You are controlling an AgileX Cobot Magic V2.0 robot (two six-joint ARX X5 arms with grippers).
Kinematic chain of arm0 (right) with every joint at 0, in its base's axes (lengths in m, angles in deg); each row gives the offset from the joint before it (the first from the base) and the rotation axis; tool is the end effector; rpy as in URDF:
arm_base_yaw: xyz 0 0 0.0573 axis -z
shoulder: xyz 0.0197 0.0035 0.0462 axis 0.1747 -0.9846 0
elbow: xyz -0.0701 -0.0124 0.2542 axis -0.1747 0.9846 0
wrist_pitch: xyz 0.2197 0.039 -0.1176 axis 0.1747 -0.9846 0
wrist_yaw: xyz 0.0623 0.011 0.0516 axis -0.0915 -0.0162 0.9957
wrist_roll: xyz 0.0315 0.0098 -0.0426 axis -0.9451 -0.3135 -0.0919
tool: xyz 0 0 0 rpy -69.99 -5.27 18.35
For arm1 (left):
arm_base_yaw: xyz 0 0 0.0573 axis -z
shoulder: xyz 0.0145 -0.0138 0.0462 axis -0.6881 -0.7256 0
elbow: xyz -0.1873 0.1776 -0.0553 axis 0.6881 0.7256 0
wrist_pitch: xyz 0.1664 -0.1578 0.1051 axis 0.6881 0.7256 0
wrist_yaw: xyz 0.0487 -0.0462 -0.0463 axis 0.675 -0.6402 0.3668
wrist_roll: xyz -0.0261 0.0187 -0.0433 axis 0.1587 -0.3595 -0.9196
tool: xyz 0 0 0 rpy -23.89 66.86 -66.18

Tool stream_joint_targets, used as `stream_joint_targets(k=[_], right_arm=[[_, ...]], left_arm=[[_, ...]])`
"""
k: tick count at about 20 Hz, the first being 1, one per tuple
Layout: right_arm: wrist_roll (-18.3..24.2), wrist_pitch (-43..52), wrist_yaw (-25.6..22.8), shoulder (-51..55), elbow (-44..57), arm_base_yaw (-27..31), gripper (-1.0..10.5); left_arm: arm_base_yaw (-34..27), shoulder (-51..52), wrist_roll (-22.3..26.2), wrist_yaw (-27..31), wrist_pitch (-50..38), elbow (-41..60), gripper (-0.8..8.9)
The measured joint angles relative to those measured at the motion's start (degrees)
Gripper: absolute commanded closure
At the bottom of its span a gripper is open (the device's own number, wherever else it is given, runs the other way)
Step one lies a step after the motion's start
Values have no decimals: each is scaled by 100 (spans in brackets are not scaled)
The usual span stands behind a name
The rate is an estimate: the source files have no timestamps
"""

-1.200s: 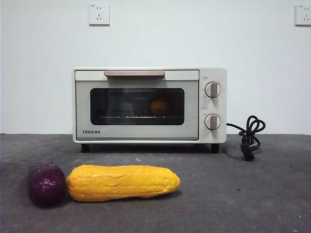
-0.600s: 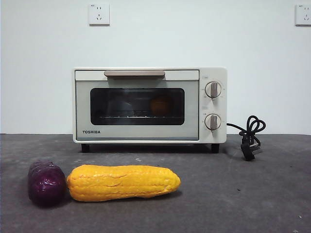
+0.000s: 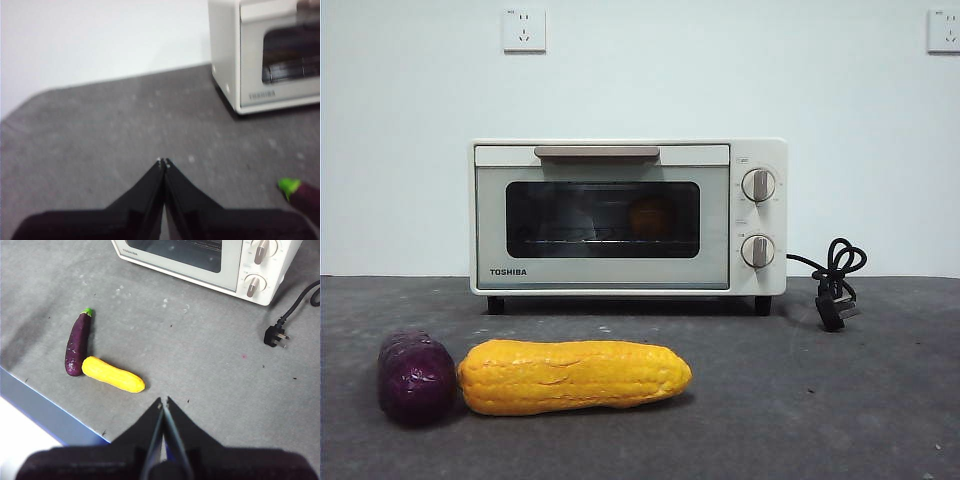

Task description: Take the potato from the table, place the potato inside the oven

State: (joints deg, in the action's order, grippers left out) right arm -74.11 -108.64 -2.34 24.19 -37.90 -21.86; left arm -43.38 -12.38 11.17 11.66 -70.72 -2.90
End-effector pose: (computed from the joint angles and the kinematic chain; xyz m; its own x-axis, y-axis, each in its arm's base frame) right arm 0.1104 0.0723 0.3847 0.5805 0.4831 -0.6555 -0.5419 0.8300 0.1318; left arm 0.0954 0.0013 0.1585 0.9908 0.0495 -0.1259 -0.0303 0.9882 0.1499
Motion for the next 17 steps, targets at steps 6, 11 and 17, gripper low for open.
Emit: stream_joint_targets(k=[6,11,17], right_arm=[[0,-22,0,0,0,0,946],[0,-33,2,0,0,0,946],[0,-33,0,0,0,0,946]], left_arm=[[-4,2,-238,-361,378,-2,817],[-4,2,-238,-367,378,-2,817],[-4,2,-238,-367,378,-2,817]])
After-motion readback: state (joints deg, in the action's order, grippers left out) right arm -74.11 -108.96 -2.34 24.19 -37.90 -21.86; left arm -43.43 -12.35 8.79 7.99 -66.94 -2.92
